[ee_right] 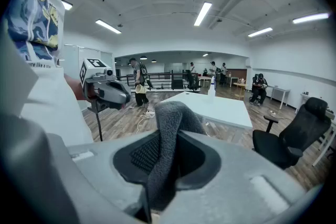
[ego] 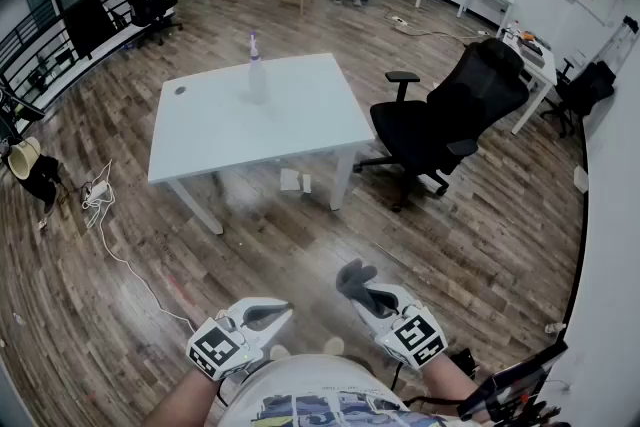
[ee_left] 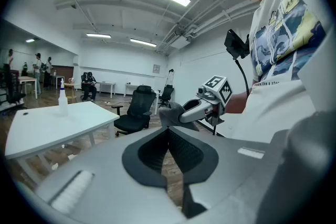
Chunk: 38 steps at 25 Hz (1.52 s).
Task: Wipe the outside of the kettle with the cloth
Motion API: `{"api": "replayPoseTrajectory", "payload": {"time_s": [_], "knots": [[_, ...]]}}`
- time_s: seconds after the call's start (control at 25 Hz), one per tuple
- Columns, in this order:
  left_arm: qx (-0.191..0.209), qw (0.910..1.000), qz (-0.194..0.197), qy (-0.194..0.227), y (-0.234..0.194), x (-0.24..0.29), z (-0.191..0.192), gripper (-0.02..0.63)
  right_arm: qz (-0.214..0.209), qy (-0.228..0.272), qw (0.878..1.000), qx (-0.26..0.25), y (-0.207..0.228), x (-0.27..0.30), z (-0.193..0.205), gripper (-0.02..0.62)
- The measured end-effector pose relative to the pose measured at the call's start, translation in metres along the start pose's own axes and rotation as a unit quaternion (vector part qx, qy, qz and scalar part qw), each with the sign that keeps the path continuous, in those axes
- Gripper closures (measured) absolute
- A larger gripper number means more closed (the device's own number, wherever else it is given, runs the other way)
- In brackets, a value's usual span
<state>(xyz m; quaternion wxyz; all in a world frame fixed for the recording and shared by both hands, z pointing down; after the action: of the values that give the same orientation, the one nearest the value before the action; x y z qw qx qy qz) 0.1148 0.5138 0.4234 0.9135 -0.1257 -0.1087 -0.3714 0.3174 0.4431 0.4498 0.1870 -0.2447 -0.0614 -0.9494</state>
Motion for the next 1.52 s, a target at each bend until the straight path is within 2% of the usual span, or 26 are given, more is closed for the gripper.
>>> {"api": "replayPoseTrajectory", "payload": {"time_s": [0.36, 0.52, 0.72, 0.92, 1.16, 1.36, 1.52], "knots": [[-0.006, 0.9997, -0.009, 0.024, -0.029, -0.052, 0.030, 0.603, 0.002, -0.004, 1.000, -0.008, -0.043, 0.039, -0.025, 0.522], [-0.030, 0.9988, -0.019, 0.034, -0.043, -0.067, 0.042, 0.603, 0.001, -0.007, 1.000, 0.000, -0.058, 0.058, -0.029, 0.522], [-0.041, 0.9980, -0.032, 0.035, -0.076, -0.065, 0.044, 0.585, -0.016, -0.020, 1.000, 0.003, -0.048, 0.084, -0.041, 0.520], [-0.059, 0.9957, -0.064, 0.031, -0.127, -0.038, 0.037, 0.538, -0.034, -0.016, 0.999, -0.009, 0.007, 0.117, -0.053, 0.517], [-0.052, 0.9912, -0.118, 0.032, -0.208, 0.023, -0.007, 0.521, -0.058, 0.015, 0.998, -0.016, 0.117, 0.163, -0.094, 0.517], [-0.055, 0.9823, -0.173, 0.047, -0.272, 0.072, -0.040, 0.499, -0.070, 0.016, 0.997, -0.040, 0.199, 0.186, -0.109, 0.517], [-0.069, 0.9746, -0.204, 0.063, -0.319, 0.100, -0.060, 0.468, -0.063, 0.015, 0.997, -0.027, 0.239, 0.207, -0.116, 0.517]]}}
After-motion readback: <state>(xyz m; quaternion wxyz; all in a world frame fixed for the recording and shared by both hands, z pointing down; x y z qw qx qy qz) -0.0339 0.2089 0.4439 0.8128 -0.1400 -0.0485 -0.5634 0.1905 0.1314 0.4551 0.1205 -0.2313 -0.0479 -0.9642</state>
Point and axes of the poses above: the fingertips, and each gripper's own axes: x forward along the fingers, y to its right, z out of its underside, the point moved 7 cm from there along -x, backward along the fingers, and after that the axes turned 2 degrees about -z, right-handed, at the moved point
